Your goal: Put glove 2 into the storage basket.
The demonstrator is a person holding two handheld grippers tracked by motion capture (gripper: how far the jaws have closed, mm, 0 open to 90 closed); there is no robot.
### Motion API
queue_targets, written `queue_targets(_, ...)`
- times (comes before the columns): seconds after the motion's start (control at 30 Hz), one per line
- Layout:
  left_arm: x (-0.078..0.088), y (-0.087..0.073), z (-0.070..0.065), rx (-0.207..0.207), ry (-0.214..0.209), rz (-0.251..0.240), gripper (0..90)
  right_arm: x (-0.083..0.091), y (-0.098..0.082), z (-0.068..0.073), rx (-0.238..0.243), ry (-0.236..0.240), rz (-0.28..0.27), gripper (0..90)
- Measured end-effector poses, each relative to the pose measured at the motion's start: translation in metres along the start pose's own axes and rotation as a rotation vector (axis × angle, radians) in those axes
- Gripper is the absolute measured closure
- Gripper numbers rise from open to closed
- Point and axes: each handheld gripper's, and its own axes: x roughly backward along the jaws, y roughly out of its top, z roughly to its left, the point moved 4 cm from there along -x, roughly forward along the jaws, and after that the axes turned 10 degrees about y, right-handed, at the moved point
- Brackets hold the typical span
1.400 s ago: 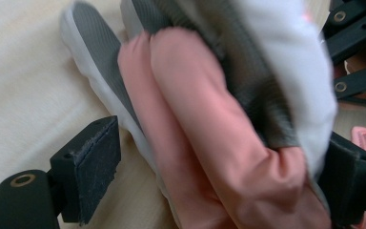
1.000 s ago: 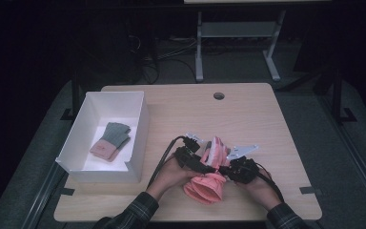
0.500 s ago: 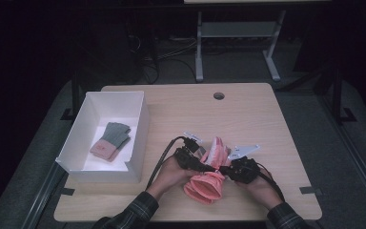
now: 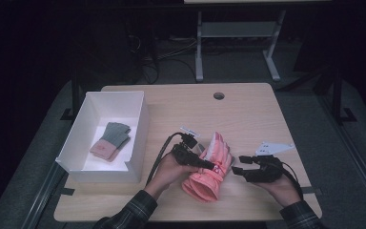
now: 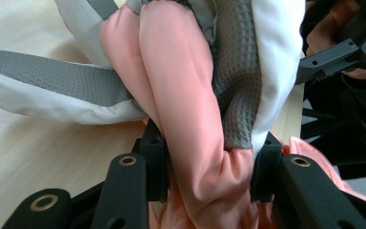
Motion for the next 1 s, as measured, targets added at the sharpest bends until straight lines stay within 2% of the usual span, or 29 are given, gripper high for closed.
queue_targets(0.1,0.012,0.005,0.001,0.016,0.015,-0.01,60.0,0.003,-0.004,-0.005,-0.012,-0.016,0.005,27.2)
queue_targets(0.23,0.03,0.015,-0.001,0.008,0.049,-0.021,59.9,0.002,-0.009,-0.012,-0.041,-0.058,0.007,13.4)
queue_targets(0.33,0.047,0.023,-0.004,0.004,0.077,-0.031,59.8,0.001,-0.014,-0.017,-0.054,-0.1,0.008,9.1)
queue_targets(0.47,0.067,0.03,-0.007,0.003,0.104,-0.041,59.7,0.001,-0.018,-0.019,-0.059,-0.119,0.012,7.8)
queue_targets(0.63,0.095,0.036,-0.01,-0.004,0.143,-0.055,59.6,0.001,-0.022,-0.019,-0.055,-0.118,0.015,7.2)
queue_targets(0.77,0.119,0.04,-0.008,-0.013,0.157,-0.072,59.4,0.001,-0.023,-0.02,-0.055,-0.119,0.009,7.2)
queue_targets(1.0,0.161,0.047,-0.002,-0.022,0.209,-0.089,59.3,0.0,-0.023,-0.021,-0.049,-0.125,0.005,6.6)
